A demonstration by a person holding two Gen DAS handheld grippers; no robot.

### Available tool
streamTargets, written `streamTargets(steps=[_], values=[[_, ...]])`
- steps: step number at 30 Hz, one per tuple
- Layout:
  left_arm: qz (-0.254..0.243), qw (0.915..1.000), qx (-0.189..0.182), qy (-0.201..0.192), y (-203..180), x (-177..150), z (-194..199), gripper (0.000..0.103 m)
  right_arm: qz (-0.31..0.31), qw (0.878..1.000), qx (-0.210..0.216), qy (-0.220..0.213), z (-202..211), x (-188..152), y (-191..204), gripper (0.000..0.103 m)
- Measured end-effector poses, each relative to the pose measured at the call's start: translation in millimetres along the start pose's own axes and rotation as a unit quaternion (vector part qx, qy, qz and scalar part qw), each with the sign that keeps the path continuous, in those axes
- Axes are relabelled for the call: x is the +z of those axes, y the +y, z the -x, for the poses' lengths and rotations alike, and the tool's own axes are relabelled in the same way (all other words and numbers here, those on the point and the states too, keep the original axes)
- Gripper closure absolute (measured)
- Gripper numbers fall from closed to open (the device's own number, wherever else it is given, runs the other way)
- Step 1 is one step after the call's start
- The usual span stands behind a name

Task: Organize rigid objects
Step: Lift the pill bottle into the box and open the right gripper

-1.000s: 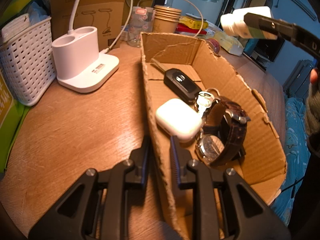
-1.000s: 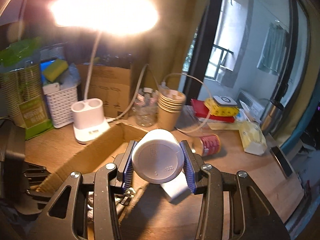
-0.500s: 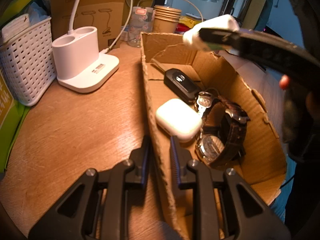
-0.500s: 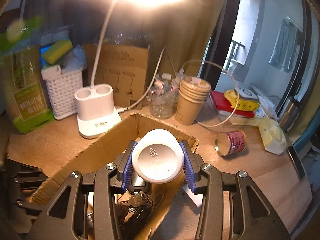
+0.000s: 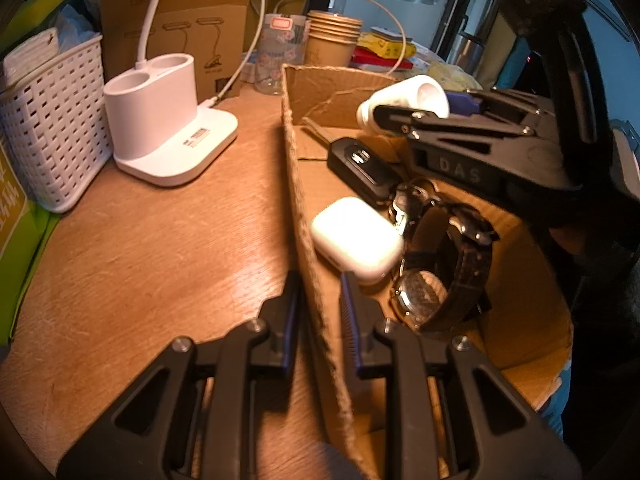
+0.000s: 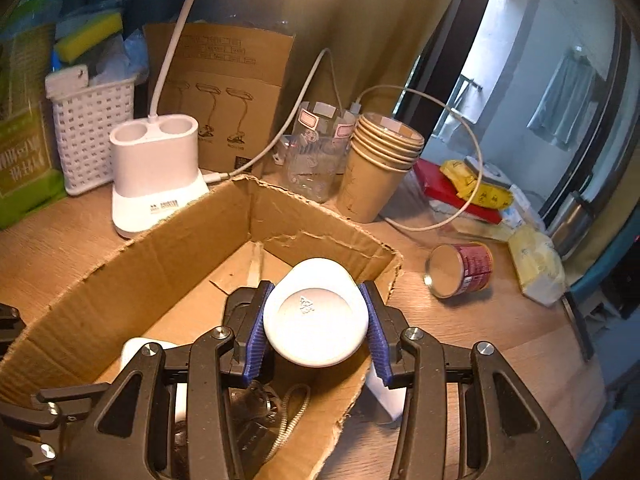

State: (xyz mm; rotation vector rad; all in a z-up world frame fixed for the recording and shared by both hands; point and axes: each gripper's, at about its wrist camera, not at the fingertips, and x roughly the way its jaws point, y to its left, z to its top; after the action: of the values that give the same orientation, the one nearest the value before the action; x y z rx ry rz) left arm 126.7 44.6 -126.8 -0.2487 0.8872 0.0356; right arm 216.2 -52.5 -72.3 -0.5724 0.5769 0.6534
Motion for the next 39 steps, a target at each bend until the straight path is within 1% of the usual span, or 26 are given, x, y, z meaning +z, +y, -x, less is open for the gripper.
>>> streamTargets(steps=[8, 17, 18, 22, 25, 29, 32, 39], values=[[-0.001, 1.0000, 0.001, -0.001, -1, -1, 1, 0.081, 0.004, 1.000, 0.012, 0.025, -5, 0, -1, 0.057], [0.000, 1.0000, 0.000, 0.000, -1, 0, 1, 0.081, 0.006, 0.999, 0.026, 0.034, -4, -1, 1, 0.057], [0.000, 1.0000, 0.000, 0.000, -1, 0, 1, 0.081, 0.004, 0.999, 0.029, 0.034, -3, -1, 0, 0.056], [0.000, 1.0000, 0.000, 0.000, -1, -1, 1, 0.081, -0.004, 0.999, 0.043, 0.032, 1, -2, 1, 0.050], [0.000, 1.0000, 0.000, 0.000, -1, -1, 1, 0.081, -0.006, 0.998, 0.051, 0.030, 5, -2, 3, 0.049], [0.000, 1.0000, 0.000, 0.000, -1, -1, 0, 0.081, -0.012, 0.998, 0.056, 0.021, 14, -3, 1, 0.049], [0.000, 1.0000, 0.000, 0.000, -1, -1, 0, 0.081, -0.030, 0.998, 0.061, 0.005, 26, -2, -6, 0.049], [0.000, 1.0000, 0.000, 0.000, -1, -1, 0, 0.081, -0.066, 0.996, 0.047, -0.027, 50, 3, -29, 0.048]])
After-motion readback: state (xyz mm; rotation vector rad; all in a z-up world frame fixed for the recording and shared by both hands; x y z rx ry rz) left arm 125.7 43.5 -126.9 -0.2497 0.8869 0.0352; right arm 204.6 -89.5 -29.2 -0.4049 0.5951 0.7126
